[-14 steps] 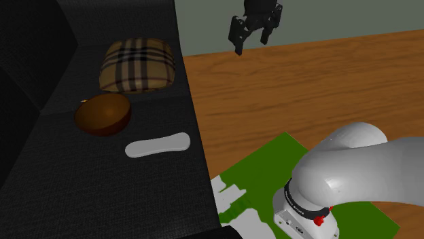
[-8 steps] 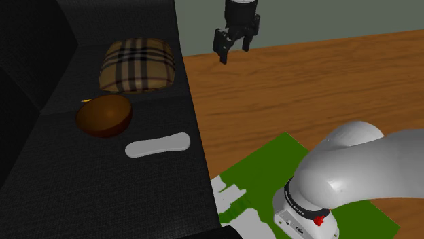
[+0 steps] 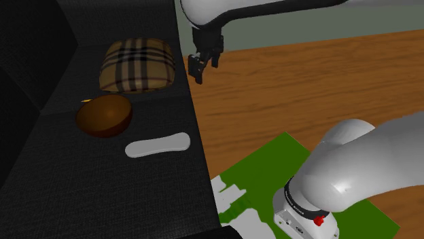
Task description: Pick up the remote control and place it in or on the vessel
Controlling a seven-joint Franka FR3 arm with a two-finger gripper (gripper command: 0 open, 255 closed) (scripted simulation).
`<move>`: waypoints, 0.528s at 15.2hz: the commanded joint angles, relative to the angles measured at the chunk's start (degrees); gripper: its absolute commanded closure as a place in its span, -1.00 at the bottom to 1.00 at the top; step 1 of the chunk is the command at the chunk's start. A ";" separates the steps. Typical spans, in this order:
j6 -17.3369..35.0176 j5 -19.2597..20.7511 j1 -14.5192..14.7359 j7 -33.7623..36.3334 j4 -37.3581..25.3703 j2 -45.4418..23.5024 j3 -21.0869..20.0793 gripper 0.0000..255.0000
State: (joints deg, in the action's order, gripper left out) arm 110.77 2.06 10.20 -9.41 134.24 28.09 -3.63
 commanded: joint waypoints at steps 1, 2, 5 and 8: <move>2.37 -0.48 1.68 -1.81 0.16 -2.49 -0.96 -1.00; 3.42 -0.67 2.44 -2.76 0.15 -3.72 -1.40 -1.00; 6.45 -1.17 4.68 -5.59 0.05 -7.35 -2.73 -1.00; 9.34 -1.56 6.83 -8.37 -0.11 -10.90 -4.18 -1.00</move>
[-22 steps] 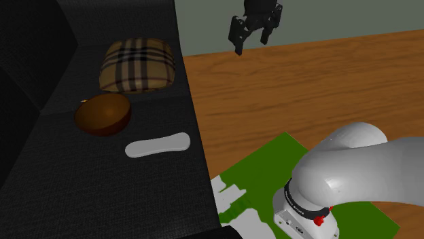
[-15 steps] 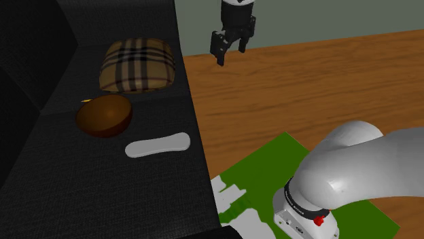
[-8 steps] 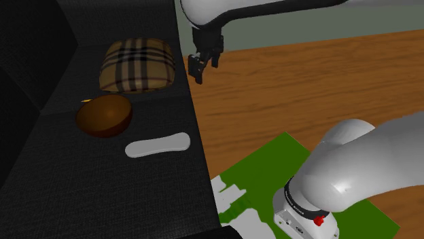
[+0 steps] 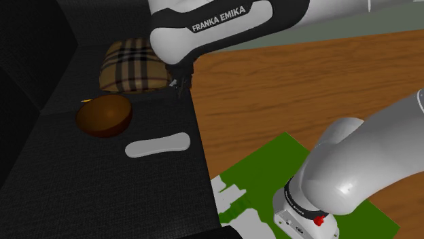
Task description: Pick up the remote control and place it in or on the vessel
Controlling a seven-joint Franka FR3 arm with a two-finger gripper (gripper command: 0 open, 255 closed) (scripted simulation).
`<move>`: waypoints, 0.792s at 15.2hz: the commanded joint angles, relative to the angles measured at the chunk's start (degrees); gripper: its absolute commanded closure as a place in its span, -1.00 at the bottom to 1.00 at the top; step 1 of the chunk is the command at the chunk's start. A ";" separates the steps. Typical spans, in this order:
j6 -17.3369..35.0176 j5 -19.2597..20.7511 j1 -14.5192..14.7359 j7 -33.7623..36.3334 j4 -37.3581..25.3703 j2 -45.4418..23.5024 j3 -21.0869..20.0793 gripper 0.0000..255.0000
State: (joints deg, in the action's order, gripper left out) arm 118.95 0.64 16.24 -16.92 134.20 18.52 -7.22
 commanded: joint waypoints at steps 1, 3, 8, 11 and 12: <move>2.09 -0.25 1.50 -1.78 -0.13 -2.50 -1.10 -1.00; 3.91 -0.41 2.87 -3.58 -0.26 -4.80 -2.14 -1.00; 8.26 -0.51 6.16 -7.93 -0.55 -10.35 -4.91 -1.00; 10.75 -0.31 8.05 -10.40 -0.67 -13.54 -6.66 -1.00; 11.11 -0.27 8.32 -10.75 -0.68 -14.00 -6.93 -1.00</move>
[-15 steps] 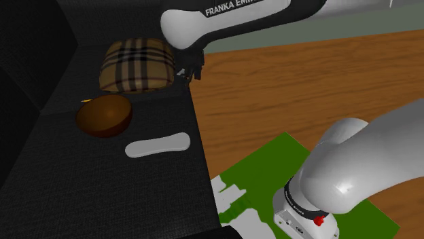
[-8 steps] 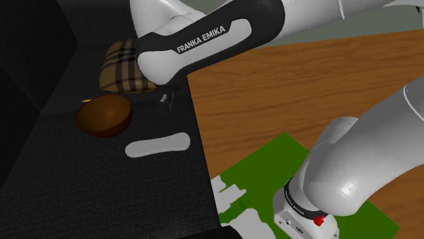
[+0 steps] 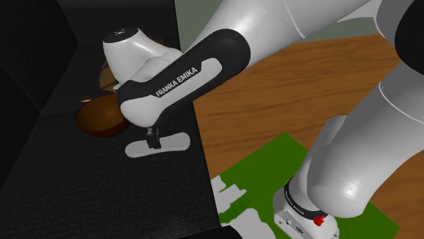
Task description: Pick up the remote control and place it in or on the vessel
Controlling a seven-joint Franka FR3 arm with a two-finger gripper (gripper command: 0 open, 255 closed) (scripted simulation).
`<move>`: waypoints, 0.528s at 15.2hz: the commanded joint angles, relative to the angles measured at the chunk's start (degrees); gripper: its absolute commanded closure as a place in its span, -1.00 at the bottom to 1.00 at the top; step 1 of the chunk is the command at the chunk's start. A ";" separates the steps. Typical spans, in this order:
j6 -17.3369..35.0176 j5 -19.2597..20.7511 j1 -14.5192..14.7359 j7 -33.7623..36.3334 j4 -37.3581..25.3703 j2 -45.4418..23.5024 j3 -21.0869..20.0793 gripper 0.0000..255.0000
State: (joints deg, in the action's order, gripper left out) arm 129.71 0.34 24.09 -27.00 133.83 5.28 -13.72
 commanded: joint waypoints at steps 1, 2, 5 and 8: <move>1.13 0.19 0.45 -0.56 0.02 -1.23 -0.45 -1.00; 1.92 0.36 0.43 -0.44 0.34 -1.72 -0.47 -1.00; 4.28 0.90 0.38 -0.04 1.21 -3.26 -0.50 -1.00; 6.30 1.45 0.34 0.35 1.87 -4.67 -0.51 -1.00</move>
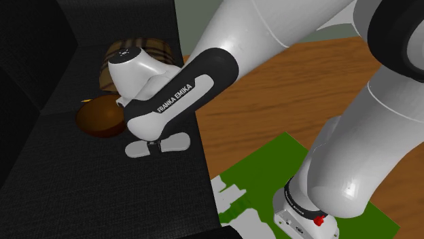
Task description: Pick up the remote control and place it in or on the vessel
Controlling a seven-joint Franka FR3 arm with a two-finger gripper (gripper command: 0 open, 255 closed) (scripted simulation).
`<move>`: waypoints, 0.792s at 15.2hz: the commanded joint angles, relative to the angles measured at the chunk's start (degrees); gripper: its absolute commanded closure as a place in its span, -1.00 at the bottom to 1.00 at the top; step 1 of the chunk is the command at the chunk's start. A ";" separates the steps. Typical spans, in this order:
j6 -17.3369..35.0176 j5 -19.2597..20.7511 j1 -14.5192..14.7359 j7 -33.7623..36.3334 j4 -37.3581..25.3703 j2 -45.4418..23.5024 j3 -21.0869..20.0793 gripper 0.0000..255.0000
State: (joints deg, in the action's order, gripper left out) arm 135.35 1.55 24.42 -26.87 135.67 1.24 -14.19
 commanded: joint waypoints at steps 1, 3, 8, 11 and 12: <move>0.67 0.23 0.02 0.22 0.04 -0.63 -0.03 -1.00; 0.67 0.24 0.02 0.22 0.03 -0.63 -0.03 -1.00; 0.66 0.23 0.02 0.22 0.03 -0.63 -0.03 1.00; 0.65 0.23 0.01 0.21 0.03 -0.62 -0.03 1.00; 0.65 0.23 0.01 0.21 0.03 -0.62 -0.03 1.00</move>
State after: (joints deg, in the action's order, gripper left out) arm 136.00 1.78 24.43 -26.65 135.71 0.61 -14.22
